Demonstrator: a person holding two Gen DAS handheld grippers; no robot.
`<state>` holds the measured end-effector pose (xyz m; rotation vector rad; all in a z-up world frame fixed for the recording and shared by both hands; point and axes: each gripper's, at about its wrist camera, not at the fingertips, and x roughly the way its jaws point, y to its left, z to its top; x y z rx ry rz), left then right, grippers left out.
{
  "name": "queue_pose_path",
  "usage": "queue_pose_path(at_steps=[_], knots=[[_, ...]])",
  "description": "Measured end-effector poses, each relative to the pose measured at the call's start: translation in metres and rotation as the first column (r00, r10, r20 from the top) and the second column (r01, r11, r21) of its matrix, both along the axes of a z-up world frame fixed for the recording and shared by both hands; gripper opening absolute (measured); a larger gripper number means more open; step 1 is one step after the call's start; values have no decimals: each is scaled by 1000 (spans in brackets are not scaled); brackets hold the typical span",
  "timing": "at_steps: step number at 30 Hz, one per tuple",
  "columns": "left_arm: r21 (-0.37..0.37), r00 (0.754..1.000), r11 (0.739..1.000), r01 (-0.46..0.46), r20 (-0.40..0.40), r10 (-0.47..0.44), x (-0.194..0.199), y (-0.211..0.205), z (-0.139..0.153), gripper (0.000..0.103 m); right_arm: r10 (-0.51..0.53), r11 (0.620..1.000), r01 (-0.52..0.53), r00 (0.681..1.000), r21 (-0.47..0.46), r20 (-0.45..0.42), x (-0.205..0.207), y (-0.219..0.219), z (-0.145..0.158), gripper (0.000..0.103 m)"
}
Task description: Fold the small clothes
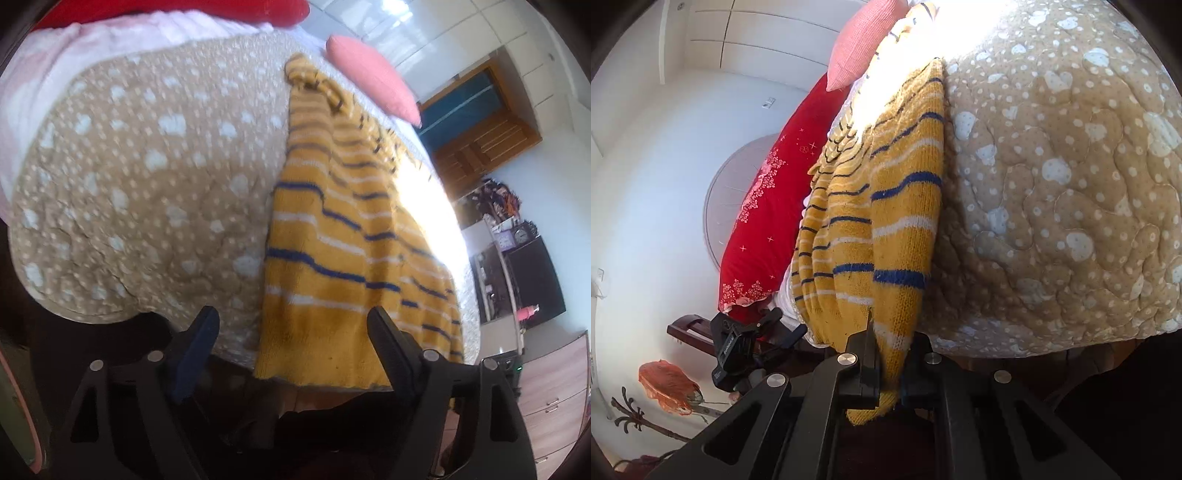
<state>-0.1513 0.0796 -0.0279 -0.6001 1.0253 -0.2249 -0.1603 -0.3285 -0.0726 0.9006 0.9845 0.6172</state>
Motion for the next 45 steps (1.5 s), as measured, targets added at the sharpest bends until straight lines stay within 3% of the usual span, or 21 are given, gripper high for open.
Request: queue_pose_path(at_steps=[2,3,4,5,6,11,14,17,22,29,31,33,34,36,39,41,45], knots=[[0,999,1000,15,-30,-15,4,-8,-9,75,4,1000,-4,1000,-19,1,3,5,1,9],[-16,998,999,38,-39,-39,4,-12,-11,63,6,1000,-6,1000,-29,2,3,7,2,9],[-22,996,997,74,-50,-75,5,-18,-11,25,8,999,-8,1000,-38,6,4,8,4,9],[-20,994,995,99,-55,-100,6,-23,-8,9,7,999,-6,1000,-49,13,3,7,6,9],[-17,994,995,103,-34,-103,3,-26,0,9,6,998,-5,1000,-60,27,3,8,10,9],[2,985,992,127,119,-126,7,-33,64,9,39,994,-24,990,-106,138,18,17,49,9],[39,973,992,121,191,-126,43,-34,102,9,54,996,-38,979,-84,198,43,18,75,9],[94,972,992,89,210,-107,93,-39,120,9,24,998,-8,972,-67,235,83,16,98,9],[145,991,989,35,126,-54,193,-44,112,9,-42,994,65,965,-82,258,161,15,125,9],[165,1000,986,-30,2,30,307,-40,87,12,-145,970,171,978,-174,149,271,12,115,12],[170,999,985,-32,-11,34,321,-39,84,12,-178,952,200,978,-231,112,296,11,105,20],[150,999,988,-30,-10,31,334,-35,86,13,-215,942,227,974,-249,76,315,6,96,42],[137,1000,990,-25,-8,26,340,-33,87,14,-230,943,239,971,-234,65,322,3,91,46],[106,1000,994,-12,-20,14,347,-30,87,20,-259,948,263,965,-179,43,334,-6,84,58],[64,999,998,11,-51,-8,349,-26,83,46,-302,945,302,953,-128,23,349,-16,78,60],[79,1000,997,-6,-19,8,346,-20,89,63,-307,944,308,951,-122,22,356,-19,78,60],[16,996,996,-91,12,90,343,10,100,73,-304,929,313,950,-196,75,358,-18,92,63]])
